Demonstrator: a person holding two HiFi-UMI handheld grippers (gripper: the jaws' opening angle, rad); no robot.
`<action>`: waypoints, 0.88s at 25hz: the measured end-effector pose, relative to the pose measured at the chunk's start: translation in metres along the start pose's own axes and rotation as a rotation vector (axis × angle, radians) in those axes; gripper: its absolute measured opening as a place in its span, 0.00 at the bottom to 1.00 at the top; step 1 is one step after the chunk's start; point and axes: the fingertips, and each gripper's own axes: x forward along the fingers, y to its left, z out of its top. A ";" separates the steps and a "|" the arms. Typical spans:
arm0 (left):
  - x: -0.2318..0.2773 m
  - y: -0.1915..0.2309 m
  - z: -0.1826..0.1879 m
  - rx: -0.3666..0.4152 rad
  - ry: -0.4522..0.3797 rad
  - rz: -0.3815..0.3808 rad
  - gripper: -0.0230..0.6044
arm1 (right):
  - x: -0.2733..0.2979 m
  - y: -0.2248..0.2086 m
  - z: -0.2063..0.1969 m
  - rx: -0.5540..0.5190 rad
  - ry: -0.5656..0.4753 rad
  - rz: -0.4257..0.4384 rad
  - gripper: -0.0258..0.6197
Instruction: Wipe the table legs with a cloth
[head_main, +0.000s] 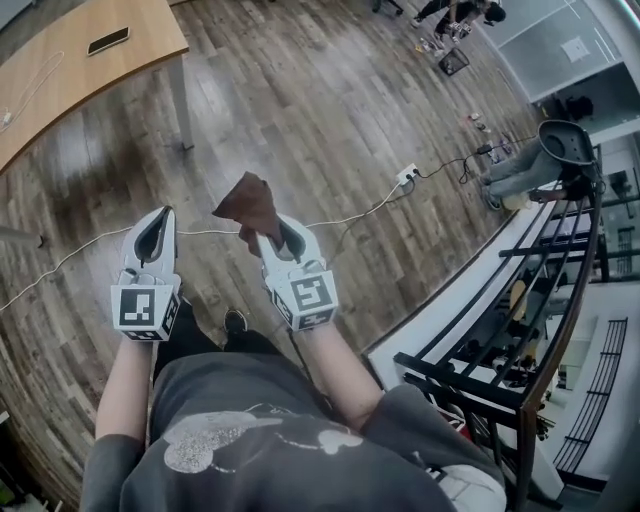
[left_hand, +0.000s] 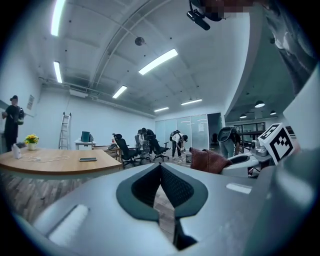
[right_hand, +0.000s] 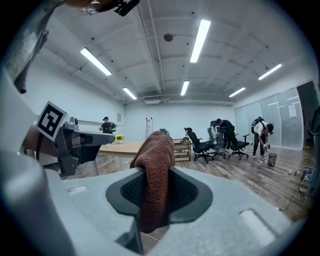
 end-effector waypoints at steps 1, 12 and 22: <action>-0.003 -0.004 -0.001 -0.005 0.002 0.006 0.07 | -0.003 0.002 -0.001 0.004 0.001 0.005 0.18; -0.054 -0.014 -0.015 -0.053 0.026 0.008 0.07 | -0.027 0.042 -0.012 -0.021 0.025 0.041 0.17; -0.105 -0.001 -0.017 -0.069 0.012 0.023 0.07 | -0.036 0.089 -0.021 -0.057 0.073 0.054 0.17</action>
